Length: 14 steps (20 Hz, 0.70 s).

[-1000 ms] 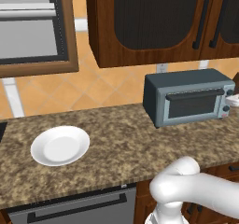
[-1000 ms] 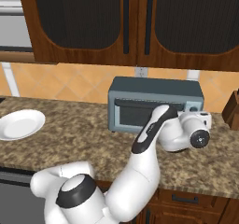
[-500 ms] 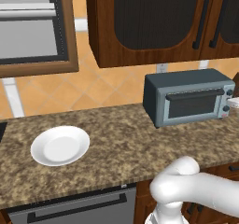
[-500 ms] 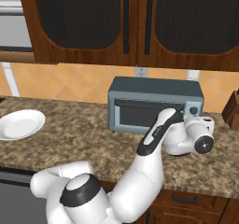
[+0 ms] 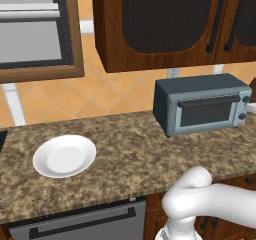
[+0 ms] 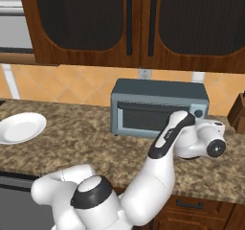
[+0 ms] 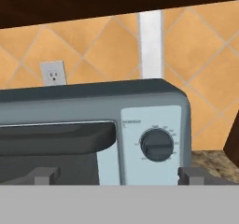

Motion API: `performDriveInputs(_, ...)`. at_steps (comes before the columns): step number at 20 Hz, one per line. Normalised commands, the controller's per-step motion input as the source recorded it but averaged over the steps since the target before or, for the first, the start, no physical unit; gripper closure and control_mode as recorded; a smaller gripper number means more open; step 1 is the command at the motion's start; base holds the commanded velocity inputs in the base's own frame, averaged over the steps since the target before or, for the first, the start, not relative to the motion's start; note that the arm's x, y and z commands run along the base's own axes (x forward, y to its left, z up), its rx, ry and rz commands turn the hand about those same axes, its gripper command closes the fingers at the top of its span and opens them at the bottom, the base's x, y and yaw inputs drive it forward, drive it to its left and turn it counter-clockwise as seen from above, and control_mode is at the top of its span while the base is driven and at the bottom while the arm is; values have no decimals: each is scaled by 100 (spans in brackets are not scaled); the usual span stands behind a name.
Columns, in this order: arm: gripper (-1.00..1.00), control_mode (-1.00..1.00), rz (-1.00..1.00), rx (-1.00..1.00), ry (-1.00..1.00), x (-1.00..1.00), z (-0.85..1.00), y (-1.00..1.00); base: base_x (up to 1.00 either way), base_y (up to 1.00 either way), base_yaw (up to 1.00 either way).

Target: Pick up the kebab skewer and baguette bread, and place them inside the toaster oven. Close the toaster oven door and start by setting the timer.

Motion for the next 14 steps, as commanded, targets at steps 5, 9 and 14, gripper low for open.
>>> performDriveInputs(5,-100,-100,0,3,0,9,0,-11,0,0,0)
performDriveInputs(9,-100,-100,0,0,0,0,0,-3,0,0,0)
performDriveInputs(14,-100,-100,0,0,0,0,-2,0,0,0,0)
